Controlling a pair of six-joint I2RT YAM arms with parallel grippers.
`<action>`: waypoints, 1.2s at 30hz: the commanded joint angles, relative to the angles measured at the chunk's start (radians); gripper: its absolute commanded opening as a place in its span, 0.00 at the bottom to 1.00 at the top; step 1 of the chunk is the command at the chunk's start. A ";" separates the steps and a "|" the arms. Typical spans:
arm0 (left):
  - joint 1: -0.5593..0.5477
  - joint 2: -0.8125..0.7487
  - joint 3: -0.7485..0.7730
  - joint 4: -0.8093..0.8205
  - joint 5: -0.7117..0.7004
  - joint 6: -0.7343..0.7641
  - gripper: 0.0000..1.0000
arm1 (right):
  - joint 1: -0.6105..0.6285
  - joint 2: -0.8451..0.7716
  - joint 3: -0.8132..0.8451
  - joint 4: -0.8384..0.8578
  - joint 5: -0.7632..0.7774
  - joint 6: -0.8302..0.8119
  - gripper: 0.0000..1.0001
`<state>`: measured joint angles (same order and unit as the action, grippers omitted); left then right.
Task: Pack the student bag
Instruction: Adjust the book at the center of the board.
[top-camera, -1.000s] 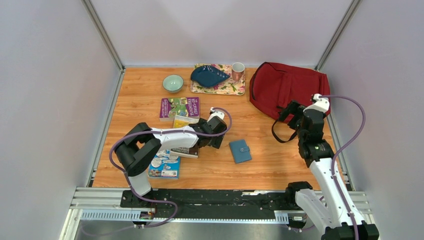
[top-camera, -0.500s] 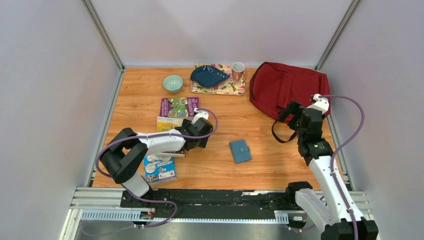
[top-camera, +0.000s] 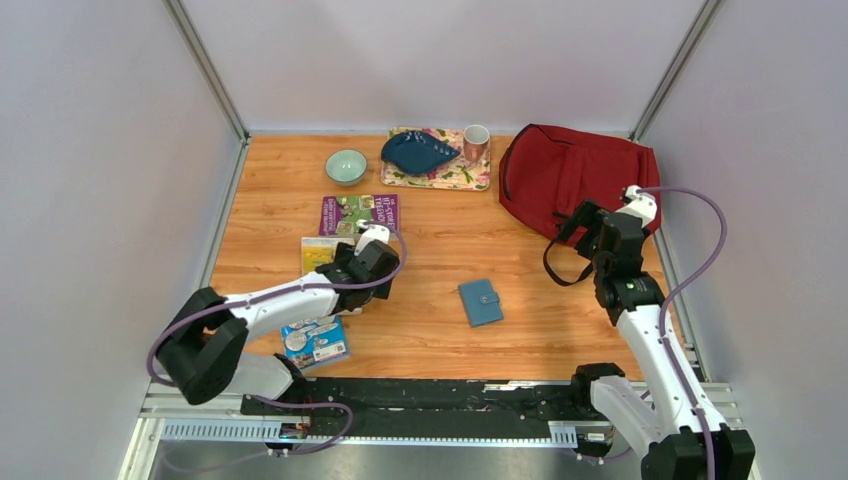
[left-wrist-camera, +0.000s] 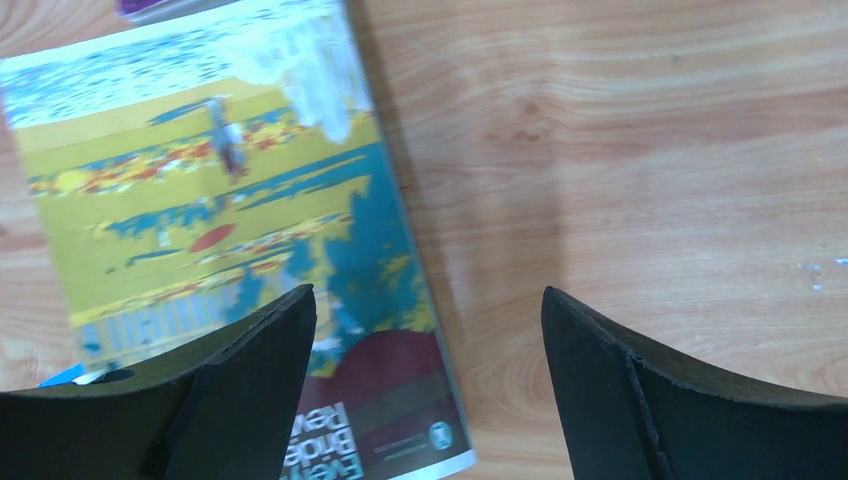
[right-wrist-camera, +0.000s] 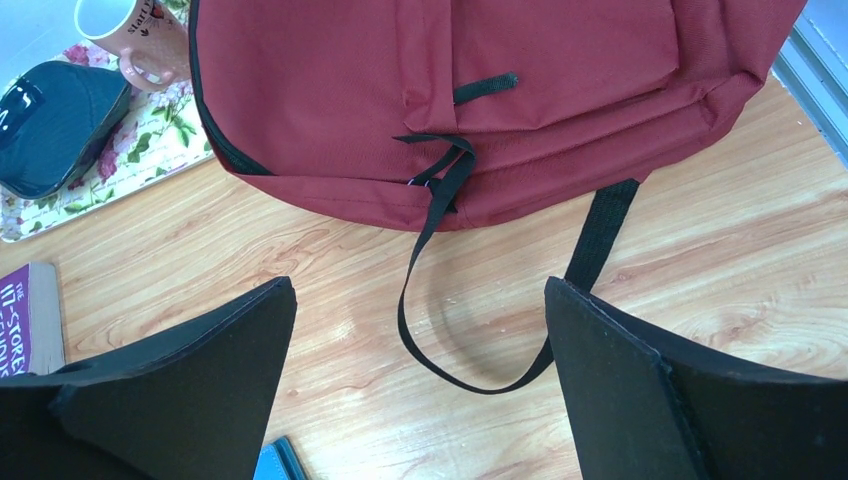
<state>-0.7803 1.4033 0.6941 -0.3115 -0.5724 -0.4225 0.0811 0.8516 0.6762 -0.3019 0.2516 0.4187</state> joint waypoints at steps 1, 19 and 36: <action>0.055 -0.154 -0.071 -0.012 -0.023 -0.056 0.91 | -0.009 0.007 0.042 0.018 -0.009 0.012 0.98; 0.047 -0.599 -0.189 -0.130 0.467 -0.264 0.82 | -0.012 0.148 0.069 0.112 -0.333 0.068 0.95; -0.505 -0.547 -0.211 -0.452 0.246 -0.663 0.82 | -0.011 0.210 0.092 0.087 -0.316 0.038 0.95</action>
<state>-1.2003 0.8371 0.4713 -0.6544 -0.2646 -0.9382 0.0750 1.0489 0.7216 -0.2417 -0.0692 0.4728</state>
